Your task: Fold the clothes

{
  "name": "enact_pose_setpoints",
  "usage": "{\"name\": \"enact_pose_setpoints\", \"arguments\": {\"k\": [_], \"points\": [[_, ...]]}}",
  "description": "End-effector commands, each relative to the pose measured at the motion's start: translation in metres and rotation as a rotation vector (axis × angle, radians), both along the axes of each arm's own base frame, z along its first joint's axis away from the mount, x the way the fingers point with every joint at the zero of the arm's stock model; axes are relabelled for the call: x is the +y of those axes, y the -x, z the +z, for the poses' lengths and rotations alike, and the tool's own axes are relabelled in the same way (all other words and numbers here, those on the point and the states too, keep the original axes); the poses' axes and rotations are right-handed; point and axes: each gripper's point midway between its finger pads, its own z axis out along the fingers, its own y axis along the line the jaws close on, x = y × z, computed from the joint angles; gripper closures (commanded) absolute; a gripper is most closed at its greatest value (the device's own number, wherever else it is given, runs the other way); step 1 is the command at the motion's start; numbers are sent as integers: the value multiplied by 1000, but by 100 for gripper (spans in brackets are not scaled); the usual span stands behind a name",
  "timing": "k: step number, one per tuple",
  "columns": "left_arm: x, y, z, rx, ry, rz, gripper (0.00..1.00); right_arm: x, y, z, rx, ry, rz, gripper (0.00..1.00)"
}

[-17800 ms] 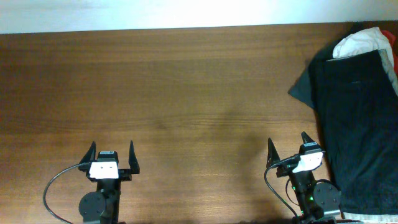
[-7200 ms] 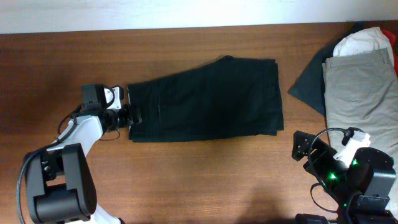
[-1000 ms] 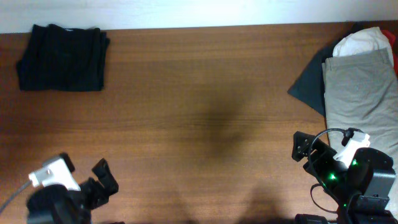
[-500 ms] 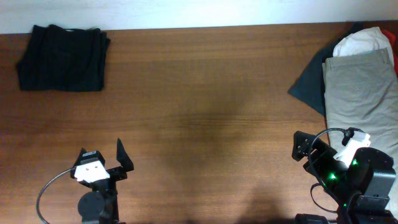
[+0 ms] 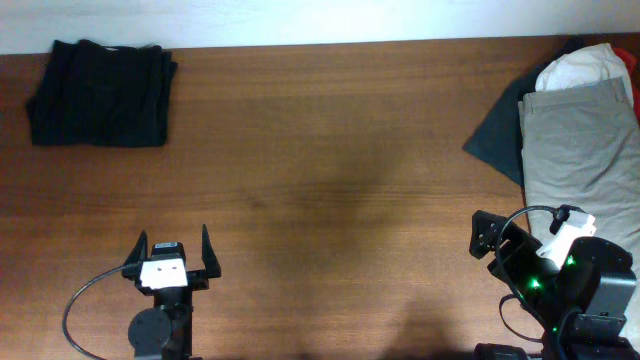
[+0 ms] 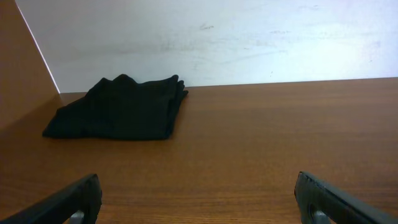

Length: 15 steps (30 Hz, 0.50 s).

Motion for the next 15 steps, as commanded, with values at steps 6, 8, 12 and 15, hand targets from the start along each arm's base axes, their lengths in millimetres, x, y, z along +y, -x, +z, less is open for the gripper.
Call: {"name": "enact_pose_setpoints", "arguments": {"k": [6, 8, 12, 15], "points": [[-3, 0, -2, 3, -22, -17, 1, -2, 0, -1, 0, 2, -15, 1], [-3, 0, -2, 3, -22, -17, 1, -2, 2, -2, 7, 1, -15, 2], [-3, 0, -2, 3, -22, -17, 1, -7, 4, -4, 18, 19, -40, 1], [-3, 0, -2, 3, -22, -17, 1, -27, 15, -19, 16, 114, -137, 1]]}}
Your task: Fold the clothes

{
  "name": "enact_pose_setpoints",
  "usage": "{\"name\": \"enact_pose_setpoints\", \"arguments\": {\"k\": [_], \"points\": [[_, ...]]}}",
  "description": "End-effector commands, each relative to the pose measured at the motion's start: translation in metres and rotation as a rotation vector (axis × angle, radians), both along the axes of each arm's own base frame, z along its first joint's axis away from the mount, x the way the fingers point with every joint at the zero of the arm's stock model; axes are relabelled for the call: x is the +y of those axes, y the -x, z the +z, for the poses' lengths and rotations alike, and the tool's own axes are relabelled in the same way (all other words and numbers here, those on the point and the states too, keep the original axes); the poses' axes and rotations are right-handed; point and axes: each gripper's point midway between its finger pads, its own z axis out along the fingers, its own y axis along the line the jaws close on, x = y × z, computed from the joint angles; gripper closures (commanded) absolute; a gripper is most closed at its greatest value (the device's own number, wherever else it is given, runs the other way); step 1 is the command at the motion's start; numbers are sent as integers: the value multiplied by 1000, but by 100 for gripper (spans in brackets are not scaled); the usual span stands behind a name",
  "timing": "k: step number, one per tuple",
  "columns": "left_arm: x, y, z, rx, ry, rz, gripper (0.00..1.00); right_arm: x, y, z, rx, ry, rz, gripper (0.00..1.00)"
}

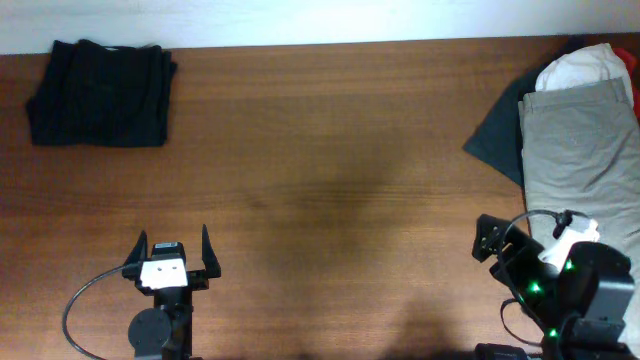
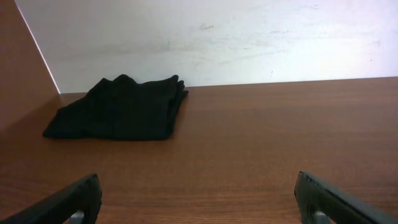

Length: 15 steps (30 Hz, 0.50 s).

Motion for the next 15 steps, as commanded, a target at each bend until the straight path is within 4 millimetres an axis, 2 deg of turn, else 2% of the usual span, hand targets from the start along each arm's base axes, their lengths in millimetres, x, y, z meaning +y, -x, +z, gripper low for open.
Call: {"name": "enact_pose_setpoints", "arguments": {"k": [1, 4, 7, 10, 12, 15], "points": [[-3, 0, -2, 3, -18, -16, 1, -19, 11, -21, -24, 108, -91, 1], [-3, 0, -2, 3, -18, -16, 1, -22, 7, -44, -115, 150, -107, 1], [-3, 0, -2, 3, -19, -16, 1, -23, -15, -70, -266, 159, -118, 1], [-3, 0, -2, 3, -19, -16, 1, -19, -28, -84, -389, 156, -107, 1], [-3, 0, -2, 3, -18, -16, 1, -18, -33, -93, -414, 160, -109, 1], [-3, 0, -2, 3, -18, -16, 1, -21, -36, -79, -483, 172, -143, 1]]}}
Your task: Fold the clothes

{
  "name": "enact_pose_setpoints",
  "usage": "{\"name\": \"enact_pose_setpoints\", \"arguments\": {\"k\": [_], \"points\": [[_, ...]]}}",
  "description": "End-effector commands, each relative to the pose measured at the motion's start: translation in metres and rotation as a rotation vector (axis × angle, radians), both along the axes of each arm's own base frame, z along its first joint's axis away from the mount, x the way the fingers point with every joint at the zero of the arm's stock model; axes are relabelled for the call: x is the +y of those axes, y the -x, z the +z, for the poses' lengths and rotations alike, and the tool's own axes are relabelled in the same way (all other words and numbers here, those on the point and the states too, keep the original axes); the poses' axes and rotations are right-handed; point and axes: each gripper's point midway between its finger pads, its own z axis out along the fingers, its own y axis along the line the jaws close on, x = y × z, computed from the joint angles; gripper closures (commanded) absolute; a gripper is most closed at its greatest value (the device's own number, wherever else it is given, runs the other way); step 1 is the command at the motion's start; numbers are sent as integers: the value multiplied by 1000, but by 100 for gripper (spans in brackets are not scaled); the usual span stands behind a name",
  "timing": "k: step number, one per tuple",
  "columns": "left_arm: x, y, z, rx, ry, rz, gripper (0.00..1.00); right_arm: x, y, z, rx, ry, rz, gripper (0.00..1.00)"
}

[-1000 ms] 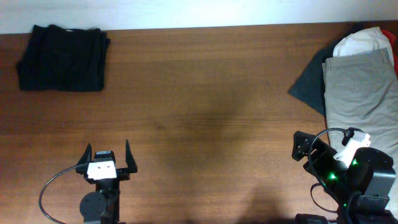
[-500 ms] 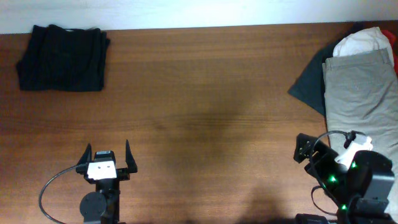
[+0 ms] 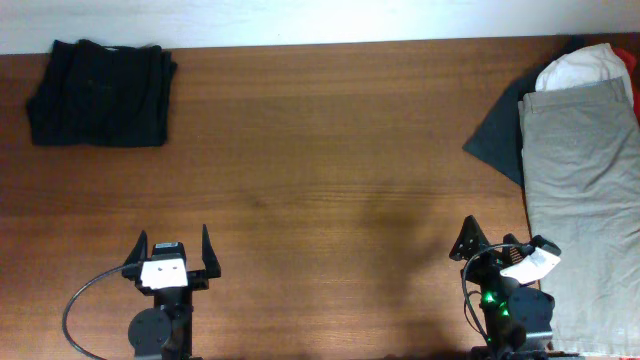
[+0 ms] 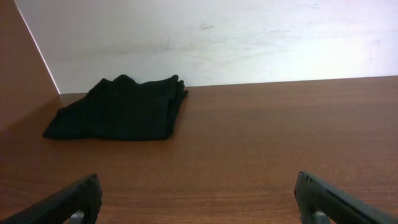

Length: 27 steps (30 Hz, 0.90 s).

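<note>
A folded black garment (image 3: 100, 92) lies at the table's far left corner; the left wrist view shows it as the black garment (image 4: 118, 115) against the back wall. At the right edge lies a pile with khaki trousers (image 3: 585, 170) on top, a white garment (image 3: 585, 62) and a dark grey garment (image 3: 495, 135). My left gripper (image 3: 172, 248) stands open and empty near the front edge, its fingertips (image 4: 84, 193) wide apart. My right gripper (image 3: 492, 243) is low at the front right, just left of the trousers. It holds nothing and looks open.
The brown wooden table (image 3: 330, 170) runs to a white wall (image 4: 205, 37) at the back. A red bit of cloth (image 3: 636, 92) shows at the far right edge. A grey cable (image 3: 80, 310) loops beside the left arm's base.
My right arm has moved left and toward the front edge, off the lower edge of the khaki trousers. The left arm and all the clothes are unchanged.
The black garment lay folded at the far left throughout, and the left gripper stayed open at the front. My right arm stood over the near end of the trousers, shifted slightly, and now sits lower and further left, beside the pile.
</note>
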Motion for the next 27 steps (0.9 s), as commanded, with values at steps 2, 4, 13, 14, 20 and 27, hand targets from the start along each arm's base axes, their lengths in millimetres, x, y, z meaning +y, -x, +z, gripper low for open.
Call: {"name": "enact_pose_setpoints", "arguments": {"k": [2, 4, 13, 14, 20, 27], "points": [[-3, 0, -2, 2, -15, -16, 1, -8, -4, 15, -99, 10, -55, 2], [-3, 0, -2, 2, -15, -16, 1, -8, -9, 26, -184, 3, -55, 1], [-3, 0, -2, 2, -15, -16, 1, -10, -10, 13, -118, 232, -29, 1], [-3, 0, -2, 2, -15, -16, 1, -8, -10, 13, -111, 291, -6, 1], [-3, 0, -2, 2, -15, -16, 1, 2, -11, 11, -84, 528, 87, 1], [-3, 0, -2, 2, -15, -16, 1, 2, -11, 11, -84, 528, 86, 1]]}}
